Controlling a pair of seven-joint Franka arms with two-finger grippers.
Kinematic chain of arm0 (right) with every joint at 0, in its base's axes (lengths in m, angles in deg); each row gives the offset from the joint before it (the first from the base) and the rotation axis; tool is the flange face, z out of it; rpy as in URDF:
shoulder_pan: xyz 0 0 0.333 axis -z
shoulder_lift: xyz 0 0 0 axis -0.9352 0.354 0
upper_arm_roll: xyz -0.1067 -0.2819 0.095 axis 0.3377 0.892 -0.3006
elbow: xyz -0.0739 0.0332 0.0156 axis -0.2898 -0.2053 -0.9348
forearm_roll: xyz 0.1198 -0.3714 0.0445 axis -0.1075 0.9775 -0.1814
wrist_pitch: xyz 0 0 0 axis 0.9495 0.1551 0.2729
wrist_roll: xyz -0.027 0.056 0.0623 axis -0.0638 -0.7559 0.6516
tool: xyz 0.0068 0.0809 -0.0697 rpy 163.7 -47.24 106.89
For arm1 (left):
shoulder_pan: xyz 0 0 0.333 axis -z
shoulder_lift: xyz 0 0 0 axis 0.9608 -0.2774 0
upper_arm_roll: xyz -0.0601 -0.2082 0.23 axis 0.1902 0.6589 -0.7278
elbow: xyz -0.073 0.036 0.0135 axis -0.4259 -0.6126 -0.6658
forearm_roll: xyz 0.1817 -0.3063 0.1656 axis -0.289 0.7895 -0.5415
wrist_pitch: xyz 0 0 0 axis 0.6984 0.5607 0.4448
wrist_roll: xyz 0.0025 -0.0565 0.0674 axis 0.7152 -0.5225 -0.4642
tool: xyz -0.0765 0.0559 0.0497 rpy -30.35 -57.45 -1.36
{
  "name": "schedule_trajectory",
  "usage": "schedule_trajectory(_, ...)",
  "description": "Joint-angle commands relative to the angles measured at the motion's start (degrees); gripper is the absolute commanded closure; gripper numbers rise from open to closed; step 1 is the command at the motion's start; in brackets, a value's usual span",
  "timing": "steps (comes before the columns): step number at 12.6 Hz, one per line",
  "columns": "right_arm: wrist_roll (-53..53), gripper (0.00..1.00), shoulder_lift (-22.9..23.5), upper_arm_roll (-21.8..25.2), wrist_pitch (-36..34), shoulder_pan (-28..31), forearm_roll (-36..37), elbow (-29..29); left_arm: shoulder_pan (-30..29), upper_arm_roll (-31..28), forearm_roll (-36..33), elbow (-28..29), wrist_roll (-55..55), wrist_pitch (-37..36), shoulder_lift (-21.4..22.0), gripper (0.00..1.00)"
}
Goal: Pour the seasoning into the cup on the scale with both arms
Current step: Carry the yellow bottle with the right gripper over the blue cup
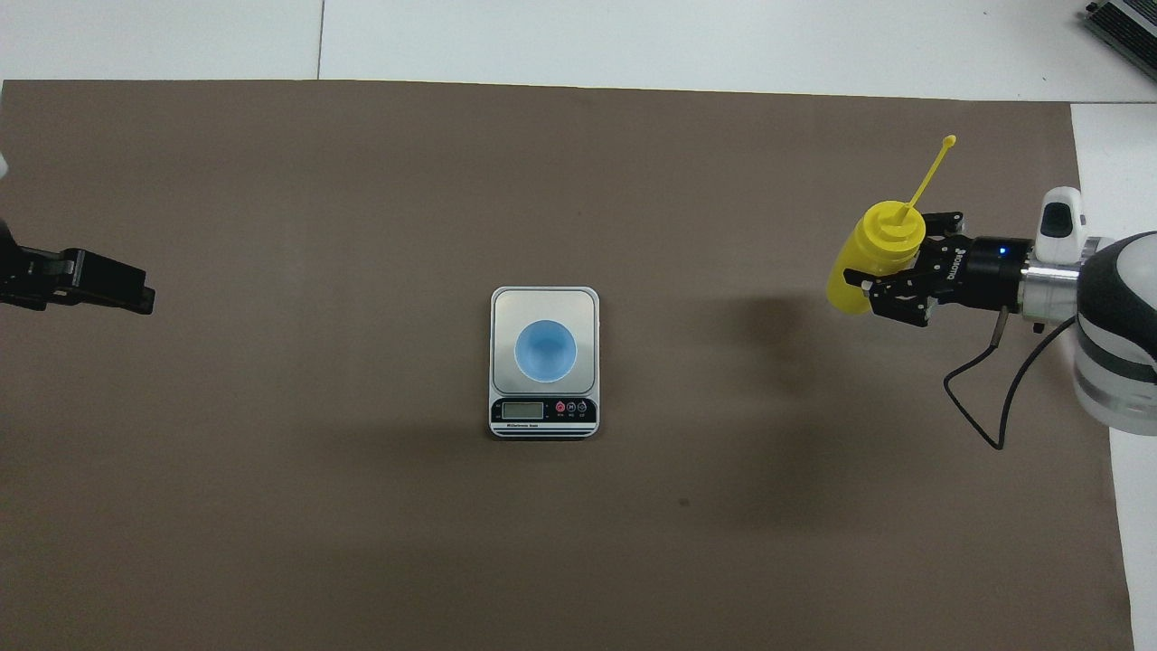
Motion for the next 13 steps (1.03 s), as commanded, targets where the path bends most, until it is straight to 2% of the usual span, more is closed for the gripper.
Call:
schedule_trajectory(1, -7.1, 1.0, -2.3, -0.3, -0.6, -1.8, 6.5, -1.3, -0.8, 0.4, -0.2, 1.3, 0.4, -0.5, 1.3, 0.0)
schedule_trajectory(3, -12.9, 1.0, -4.3, -0.4, -0.6, -4.6, 13.0, -1.9, -0.8, 0.4, -0.2, 1.3, 0.4, -0.5, 1.3, 0.0)
schedule_trajectory(5, -22.7, 1.0, -6.7, -0.4, 0.2, -10.3, 23.5, -2.8, -0.8, 0.4, -0.2, 1.3, 0.4, -0.5, 1.3, 0.0)
schedule_trajectory(8, -36.1, 1.0, -6.4, -0.4, 0.5, -17.4, 35.7, -6.1, -0.8, 0.4, -0.2, 1.3, 0.4, -0.5, 1.3, 0.0)
schedule_trajectory(10, -40.3, 1.0, -6.1, -0.6, 5.2, -22.9, 48.1, -6.2, -0.8, 0.4, -0.2, 1.3, 0.4, -0.5, 1.3, 0.0)
schedule_trajectory(13, -45.5, 1.0, -5.8, -0.7, 5.3, -28.8, 66.6, -6.2, -0.8, 0.5, -0.2, 1.3, 0.4, -0.5, 1.3, 0.0)
